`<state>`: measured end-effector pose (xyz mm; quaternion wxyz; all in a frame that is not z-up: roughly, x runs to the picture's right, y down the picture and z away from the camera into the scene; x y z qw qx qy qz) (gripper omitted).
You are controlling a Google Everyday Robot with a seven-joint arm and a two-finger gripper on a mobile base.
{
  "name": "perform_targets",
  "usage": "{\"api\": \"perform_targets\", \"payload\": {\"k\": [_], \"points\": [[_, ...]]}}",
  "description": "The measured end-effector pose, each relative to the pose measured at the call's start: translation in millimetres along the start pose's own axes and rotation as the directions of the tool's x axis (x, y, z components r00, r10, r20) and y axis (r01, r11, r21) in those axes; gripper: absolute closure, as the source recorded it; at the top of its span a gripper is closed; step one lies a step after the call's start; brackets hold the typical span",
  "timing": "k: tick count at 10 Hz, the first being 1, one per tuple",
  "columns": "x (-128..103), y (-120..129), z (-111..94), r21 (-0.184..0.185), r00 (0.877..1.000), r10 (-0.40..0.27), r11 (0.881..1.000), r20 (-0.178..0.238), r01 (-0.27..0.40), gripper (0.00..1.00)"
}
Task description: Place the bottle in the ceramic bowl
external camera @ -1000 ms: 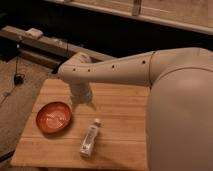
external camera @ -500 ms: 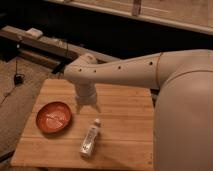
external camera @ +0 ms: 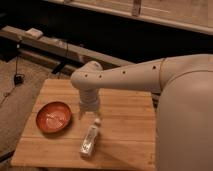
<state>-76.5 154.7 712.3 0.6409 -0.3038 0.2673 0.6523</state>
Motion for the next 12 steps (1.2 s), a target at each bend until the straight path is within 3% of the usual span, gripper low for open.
{"api": "perform_targets", "payload": {"k": [5,12], "points": [[13.5,1.5,41.5,0.017,0.995,-0.025,1.0,-0.099,0.026,0.35],[18.5,2.3,85.3,0.026,0.974,-0.031,0.999,-0.225,0.037,0.35]]}}
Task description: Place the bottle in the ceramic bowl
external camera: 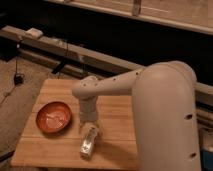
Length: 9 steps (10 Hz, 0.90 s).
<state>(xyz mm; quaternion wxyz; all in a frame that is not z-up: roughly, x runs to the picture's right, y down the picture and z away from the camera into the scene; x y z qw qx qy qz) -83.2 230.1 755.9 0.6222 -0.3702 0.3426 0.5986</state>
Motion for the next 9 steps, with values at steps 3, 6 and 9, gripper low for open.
{"api": "perform_targets", "payload": {"k": [3,6,9], "points": [[-5.2,0.0,15.8,-0.005,0.999,0.011,1.0,-0.031,-0.012,0.35],[-11.5,-3.2,24.9,-0.006,0.999,0.028,1.0,-0.042,-0.028,0.35],[-18.8,-8.9,29.9,-0.01,0.997,0.056,0.998,-0.046,-0.057,0.46]]}}
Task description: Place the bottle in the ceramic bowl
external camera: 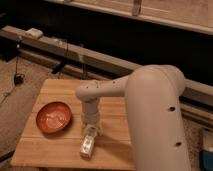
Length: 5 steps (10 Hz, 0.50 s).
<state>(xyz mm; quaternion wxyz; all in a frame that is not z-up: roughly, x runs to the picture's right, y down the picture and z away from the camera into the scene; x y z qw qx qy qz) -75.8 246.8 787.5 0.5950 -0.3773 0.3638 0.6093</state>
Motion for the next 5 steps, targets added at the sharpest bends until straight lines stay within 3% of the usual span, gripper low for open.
{"api": "perform_targets", "payload": {"k": [3,5], "points": [[-5.1,-1.5,-1.2,-0.018,1.0,0.012,1.0,-0.001,-0.012,0.78],[-9.4,-4.1,-10.3,-0.039,1.0,0.026,0.999,0.017,-0.026,0.86]]}}
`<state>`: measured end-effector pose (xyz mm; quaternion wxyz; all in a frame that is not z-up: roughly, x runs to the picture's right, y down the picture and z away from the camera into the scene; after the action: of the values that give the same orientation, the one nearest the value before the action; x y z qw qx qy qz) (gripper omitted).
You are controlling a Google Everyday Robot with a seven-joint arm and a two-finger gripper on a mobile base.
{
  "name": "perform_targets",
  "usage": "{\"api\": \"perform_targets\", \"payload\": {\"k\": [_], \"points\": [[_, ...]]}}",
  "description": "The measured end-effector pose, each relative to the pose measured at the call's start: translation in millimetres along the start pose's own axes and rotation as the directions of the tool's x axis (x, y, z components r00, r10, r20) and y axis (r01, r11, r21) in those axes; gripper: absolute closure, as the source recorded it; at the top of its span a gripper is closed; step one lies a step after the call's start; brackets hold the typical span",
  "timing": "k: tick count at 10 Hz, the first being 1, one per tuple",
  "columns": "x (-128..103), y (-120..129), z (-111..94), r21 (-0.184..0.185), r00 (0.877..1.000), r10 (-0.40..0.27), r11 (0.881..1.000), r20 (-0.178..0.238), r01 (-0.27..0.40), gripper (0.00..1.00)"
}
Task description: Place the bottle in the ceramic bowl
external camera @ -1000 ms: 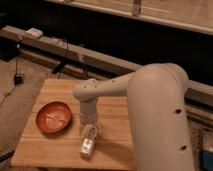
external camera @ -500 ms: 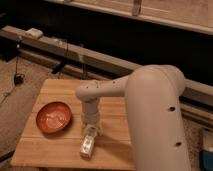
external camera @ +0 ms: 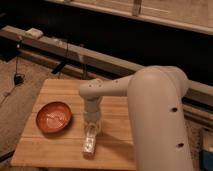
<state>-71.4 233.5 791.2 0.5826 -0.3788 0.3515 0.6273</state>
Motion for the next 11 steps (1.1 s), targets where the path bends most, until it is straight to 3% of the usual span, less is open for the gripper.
{"api": "perform_targets", "payload": {"k": [2,4,7,11], "points": [[-5.2,-2.6,-25.5,-0.025,0.999,0.011,1.0,0.05,-0.01,0.86],[-6.2,4.3,-64.3,-0.057,0.994,0.004,0.998,0.111,0.002,0.86],[-14.0,29.6,-119.2,-0.09,0.98,-0.069,0.992,0.187,0.088,0.86],[-36.7,83.3,-143.6,-0.104,0.956,-0.191,0.97,0.225,0.218,0.86]]}}
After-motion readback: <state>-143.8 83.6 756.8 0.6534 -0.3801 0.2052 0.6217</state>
